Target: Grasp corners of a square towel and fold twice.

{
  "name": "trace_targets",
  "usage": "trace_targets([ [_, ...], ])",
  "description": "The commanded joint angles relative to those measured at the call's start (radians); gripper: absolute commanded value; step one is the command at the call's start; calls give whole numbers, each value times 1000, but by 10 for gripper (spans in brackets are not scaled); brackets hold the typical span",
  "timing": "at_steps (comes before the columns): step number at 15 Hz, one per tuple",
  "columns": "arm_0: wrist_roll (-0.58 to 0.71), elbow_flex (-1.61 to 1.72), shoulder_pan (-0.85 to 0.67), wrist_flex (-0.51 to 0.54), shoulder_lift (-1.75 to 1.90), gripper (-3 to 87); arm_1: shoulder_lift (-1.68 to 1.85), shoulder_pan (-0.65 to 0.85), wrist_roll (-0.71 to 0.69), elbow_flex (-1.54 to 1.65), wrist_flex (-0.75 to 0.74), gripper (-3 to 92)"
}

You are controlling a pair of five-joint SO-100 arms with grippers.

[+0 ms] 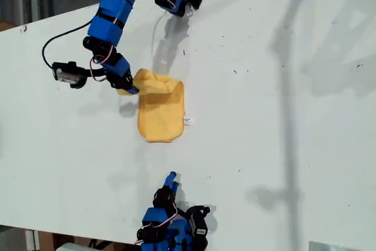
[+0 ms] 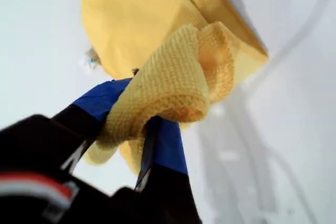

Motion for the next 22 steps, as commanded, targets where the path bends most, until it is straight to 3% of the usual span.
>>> trace_targets([
  [1, 55, 58, -87, -49, 57, 173, -255, -60, -48, -359, -44, -1],
  [6, 18, 210, -127, 130, 491, 173, -440, -77, -61, -476, -155, -1],
  [7, 23, 233, -133, 186, 595, 173, -445, -80, -74, -474, -176, 53],
  [8, 21, 242, -141, 235, 655, 173, -434, -94, -115, -474, -190, 243],
  [9, 18, 242, -143, 238, 657, 173, -385, -104, -141, -460, -186, 335],
  [10, 12, 242, -144, 238, 653, 173, -291, -107, -146, -413, -170, 356],
  [14, 3, 244, -156, 236, 649, 173, 222, -40, -104, 95, -137, 413],
  [18, 2, 245, -155, 244, 658, 173, 861, -71, 120, 859, -176, 400],
  [21, 2, 245, -153, 276, 690, 178, 1747, -87, 267, 1178, 132, 400],
  [22, -6, 247, -146, 291, 707, 178, 1724, -115, 302, 1178, 178, 413],
])
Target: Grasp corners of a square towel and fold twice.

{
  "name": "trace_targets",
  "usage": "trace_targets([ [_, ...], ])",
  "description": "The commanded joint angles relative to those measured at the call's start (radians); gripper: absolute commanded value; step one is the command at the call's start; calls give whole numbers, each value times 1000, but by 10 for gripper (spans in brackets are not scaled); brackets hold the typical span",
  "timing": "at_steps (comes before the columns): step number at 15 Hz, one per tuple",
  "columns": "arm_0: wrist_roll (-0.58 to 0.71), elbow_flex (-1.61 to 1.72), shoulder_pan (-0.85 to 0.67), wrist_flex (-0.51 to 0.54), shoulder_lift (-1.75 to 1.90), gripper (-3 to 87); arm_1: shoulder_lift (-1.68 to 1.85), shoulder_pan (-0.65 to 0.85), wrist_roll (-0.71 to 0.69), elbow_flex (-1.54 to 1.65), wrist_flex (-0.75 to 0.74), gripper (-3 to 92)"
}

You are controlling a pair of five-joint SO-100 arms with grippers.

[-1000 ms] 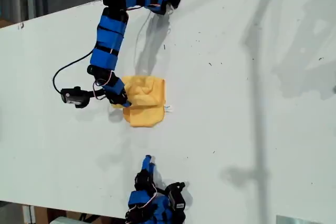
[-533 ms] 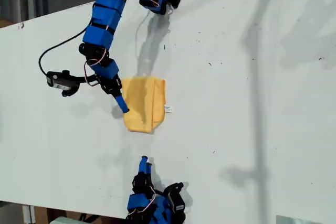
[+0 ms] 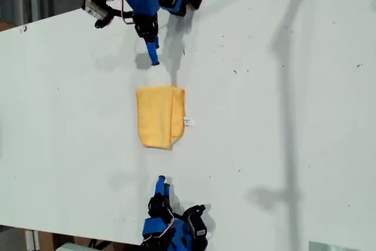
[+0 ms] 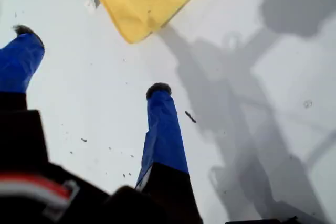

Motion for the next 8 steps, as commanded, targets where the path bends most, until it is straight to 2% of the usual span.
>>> trace_targets([
  [1, -20, 8, 28, 17, 18, 180, 206, -63, 71, 58, 54, 420],
  [2, -44, 8, 61, 25, 18, 177, 207, -78, 91, 89, 52, 433],
  [4, -170, 5, 78, 115, 12, 176, 207, -71, 173, 172, 60, 262],
  [5, -186, 3, 114, 114, 20, 175, 207, -71, 285, 204, 61, 196],
  [6, -241, 5, 167, 114, 21, 175, 207, -69, 419, 224, 75, 177],
  [7, -273, 6, 242, 109, 21, 173, 207, -60, 454, 225, 98, 140],
  [8, -178, 6, 245, 109, 21, 173, 207, -66, 529, 238, 101, 132],
])
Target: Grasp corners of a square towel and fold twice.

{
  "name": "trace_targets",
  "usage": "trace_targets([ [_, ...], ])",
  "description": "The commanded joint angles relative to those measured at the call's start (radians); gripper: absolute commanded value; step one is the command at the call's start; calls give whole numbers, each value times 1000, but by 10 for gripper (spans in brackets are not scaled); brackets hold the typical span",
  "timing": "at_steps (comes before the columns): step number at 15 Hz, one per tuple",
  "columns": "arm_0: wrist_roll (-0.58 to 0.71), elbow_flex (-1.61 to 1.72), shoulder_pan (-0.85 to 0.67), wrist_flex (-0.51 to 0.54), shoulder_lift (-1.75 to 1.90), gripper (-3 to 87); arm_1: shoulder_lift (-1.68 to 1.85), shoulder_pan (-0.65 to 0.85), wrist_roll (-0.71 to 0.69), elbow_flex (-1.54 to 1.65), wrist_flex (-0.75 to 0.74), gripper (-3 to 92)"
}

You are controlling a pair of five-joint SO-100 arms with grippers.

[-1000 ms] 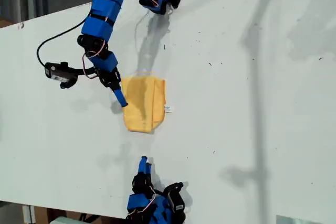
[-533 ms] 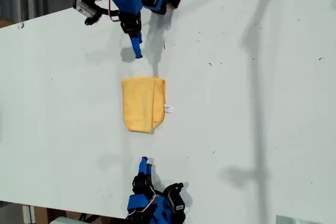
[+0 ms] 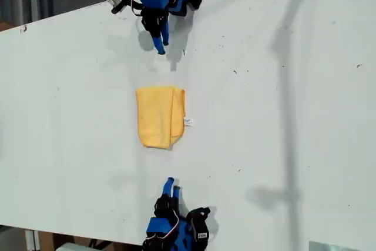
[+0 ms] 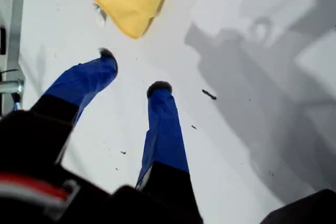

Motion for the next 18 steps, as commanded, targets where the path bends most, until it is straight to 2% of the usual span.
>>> trace_targets([
  [1, 215, 6, 32, -2, 6, 173, -5, -23, 126, 8, 20, 130],
  [2, 403, 6, 14, 0, 6, 173, -5, -32, 132, 5, 23, 134],
  [3, 523, 6, 18, 0, 6, 172, -5, -52, 169, 26, -14, 134],
  [4, 555, 6, 20, 0, 6, 171, -5, -72, 193, 41, -35, 134],
  [12, 554, 6, 17, 0, 6, 139, -5, -48, 163, 25, -12, 134],
  [13, 554, 6, 17, 0, 6, 139, -5, 0, 69, -38, 75, 136],
  [14, 554, 6, 17, 0, 6, 139, -5, 41, -72, -38, 78, 137],
  [18, 554, 6, 17, 0, 6, 139, -5, 94, -63, -26, 69, 137],
])
